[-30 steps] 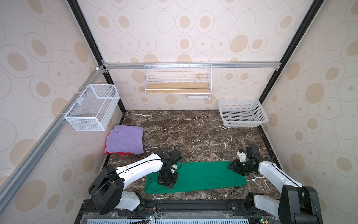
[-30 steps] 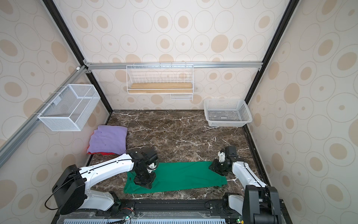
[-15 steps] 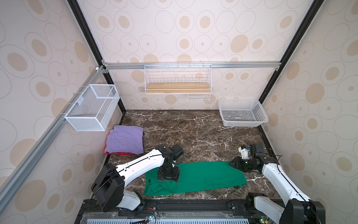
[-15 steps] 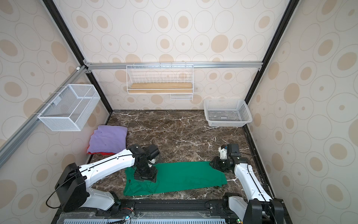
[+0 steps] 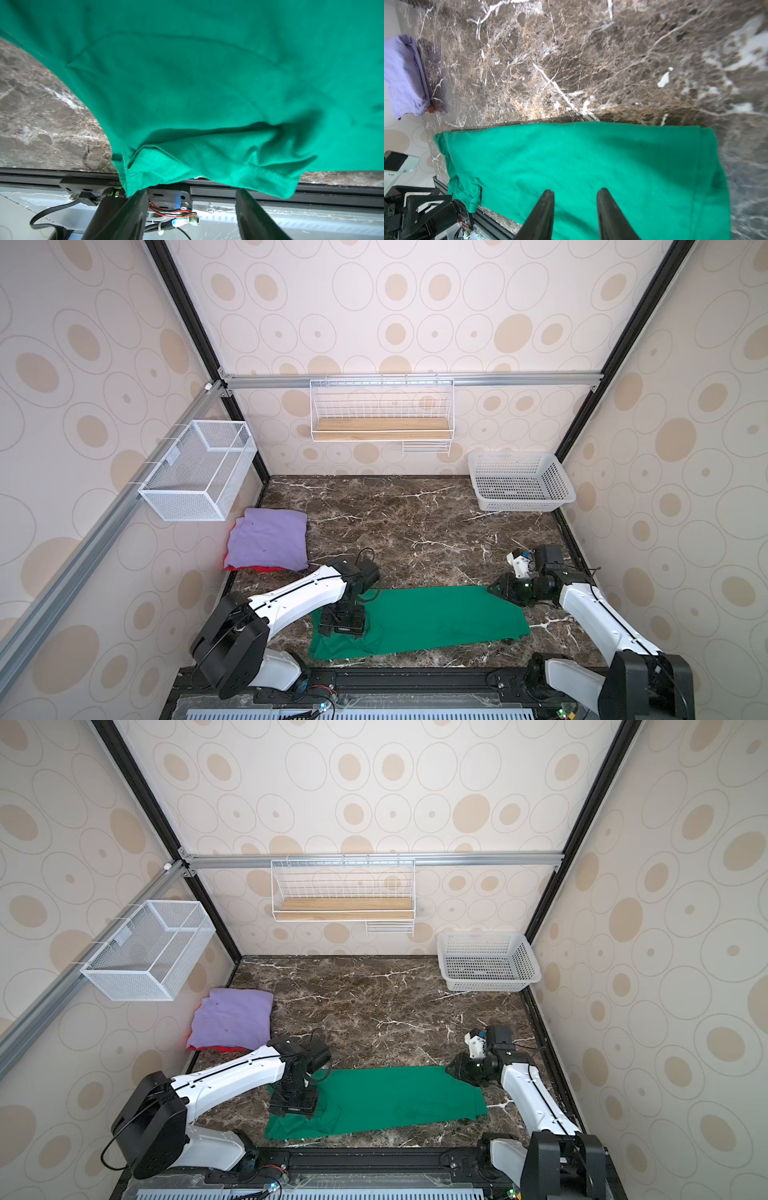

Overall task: Fold and stack t-shirts
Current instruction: Smooth out the T-shirt at the center of the board.

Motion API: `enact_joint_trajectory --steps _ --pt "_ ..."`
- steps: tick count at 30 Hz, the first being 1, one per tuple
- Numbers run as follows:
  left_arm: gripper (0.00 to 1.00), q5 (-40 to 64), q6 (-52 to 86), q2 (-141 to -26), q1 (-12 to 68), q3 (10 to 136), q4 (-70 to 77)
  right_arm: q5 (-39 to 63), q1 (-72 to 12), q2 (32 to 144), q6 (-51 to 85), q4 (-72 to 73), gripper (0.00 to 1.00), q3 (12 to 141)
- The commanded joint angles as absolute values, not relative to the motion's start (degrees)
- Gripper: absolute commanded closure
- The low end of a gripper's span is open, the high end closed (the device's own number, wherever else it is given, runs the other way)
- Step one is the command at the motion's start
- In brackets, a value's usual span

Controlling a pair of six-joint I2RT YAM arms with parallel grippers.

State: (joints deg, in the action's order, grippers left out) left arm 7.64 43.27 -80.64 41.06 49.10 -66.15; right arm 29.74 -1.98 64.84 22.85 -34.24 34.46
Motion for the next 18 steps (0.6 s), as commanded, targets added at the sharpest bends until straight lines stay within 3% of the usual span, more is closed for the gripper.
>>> enact_joint_trajectory --steps 1,6,7,8,9,18 --pt "0.31 9.56 45.23 -83.22 40.52 48.67 -62.27 30.48 -2.14 65.54 21.34 -34.02 0.61 34.03" --pt "0.40 10.99 43.48 -89.48 40.51 49.48 -58.75 31.03 -2.12 65.36 21.36 -34.01 0.61 34.01" --pt "0.50 11.30 43.13 -90.01 40.49 49.40 -58.59 31.09 -2.11 65.30 21.41 -33.95 0.61 33.92" --pt "0.79 11.61 42.95 -89.97 40.49 49.33 -58.69 31.20 -2.12 65.11 21.36 -33.87 0.61 33.80" --pt "1.00 11.54 43.02 -89.62 40.48 49.30 -59.24 31.20 -2.12 65.11 21.36 -33.85 0.61 33.71" --pt "1.00 12.54 47.45 -75.64 41.58 48.45 -69.96 32.24 -2.12 66.23 22.05 -32.16 0.61 33.21"
